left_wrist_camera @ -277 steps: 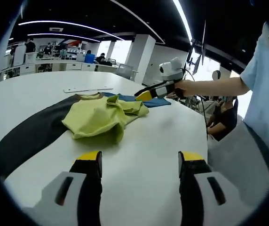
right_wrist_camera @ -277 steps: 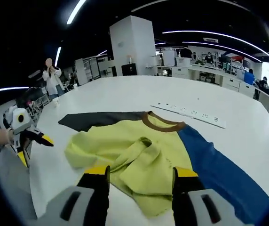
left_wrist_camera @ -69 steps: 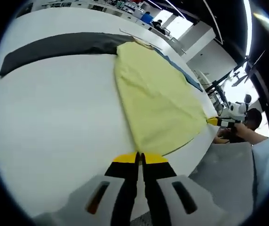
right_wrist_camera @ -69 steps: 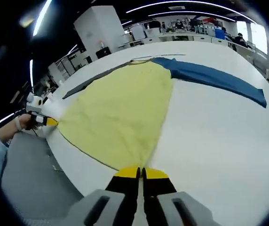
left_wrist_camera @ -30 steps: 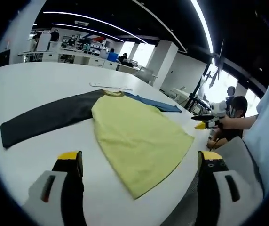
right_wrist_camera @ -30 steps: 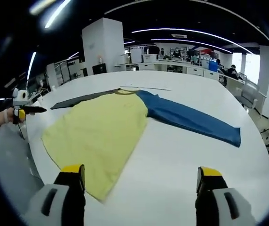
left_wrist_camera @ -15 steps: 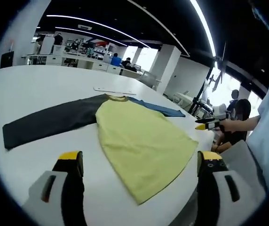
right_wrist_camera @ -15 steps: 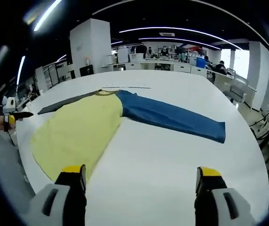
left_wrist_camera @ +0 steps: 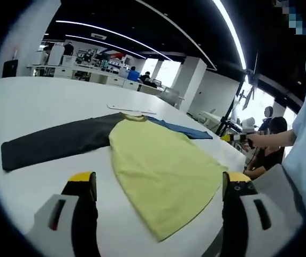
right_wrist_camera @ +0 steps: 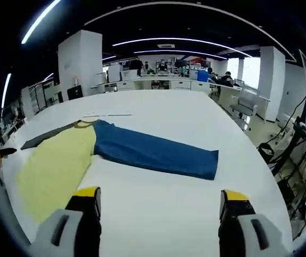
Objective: Fold the garment on the visible template until the final outline fits inside the template.
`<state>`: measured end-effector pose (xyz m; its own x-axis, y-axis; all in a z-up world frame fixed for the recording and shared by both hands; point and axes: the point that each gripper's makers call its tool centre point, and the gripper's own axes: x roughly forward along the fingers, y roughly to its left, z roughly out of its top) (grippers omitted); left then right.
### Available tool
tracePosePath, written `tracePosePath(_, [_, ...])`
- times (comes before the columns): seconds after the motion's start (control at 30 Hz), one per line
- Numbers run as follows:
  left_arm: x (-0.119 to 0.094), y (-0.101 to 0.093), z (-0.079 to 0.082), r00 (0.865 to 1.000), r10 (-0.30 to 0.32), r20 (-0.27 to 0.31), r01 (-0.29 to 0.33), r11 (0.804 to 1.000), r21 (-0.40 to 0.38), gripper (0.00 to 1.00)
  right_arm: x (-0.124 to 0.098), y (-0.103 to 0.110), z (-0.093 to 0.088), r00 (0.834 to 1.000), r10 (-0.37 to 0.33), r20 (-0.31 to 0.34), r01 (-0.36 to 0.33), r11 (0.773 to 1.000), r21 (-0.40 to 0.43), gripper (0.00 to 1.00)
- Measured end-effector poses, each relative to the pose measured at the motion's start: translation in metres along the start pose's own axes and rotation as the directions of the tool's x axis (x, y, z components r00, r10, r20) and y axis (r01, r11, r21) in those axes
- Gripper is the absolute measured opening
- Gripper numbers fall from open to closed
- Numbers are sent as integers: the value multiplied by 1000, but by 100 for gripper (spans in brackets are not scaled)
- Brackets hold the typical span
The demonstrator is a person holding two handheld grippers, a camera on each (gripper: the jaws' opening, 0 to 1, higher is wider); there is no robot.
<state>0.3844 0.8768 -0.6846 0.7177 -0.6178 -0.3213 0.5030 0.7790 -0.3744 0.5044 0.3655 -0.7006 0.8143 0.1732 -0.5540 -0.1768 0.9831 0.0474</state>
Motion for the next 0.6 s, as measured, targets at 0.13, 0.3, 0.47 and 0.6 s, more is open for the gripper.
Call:
tracePosePath(0.13, [-1, 0, -1, 1000, 6, 0, -6, 1000, 19, 94, 9, -13, 4, 999, -39, 9, 39, 999, 24, 81])
tracePosePath(0.3, [-3, 0, 0, 1000, 12, 5, -13, 1000, 14, 93, 20, -20, 8, 998, -65, 8, 65, 997, 45, 77])
tracePosePath(0.47, [-10, 3, 3, 1000, 31, 6, -31, 999, 20, 93, 39, -36, 13, 997, -77, 14, 76, 994, 77, 75])
tracePosePath(0.6, [-15, 7, 6, 999, 48, 9, -48, 999, 24, 92, 53, -54, 14, 996, -94, 9, 93, 992, 90, 74])
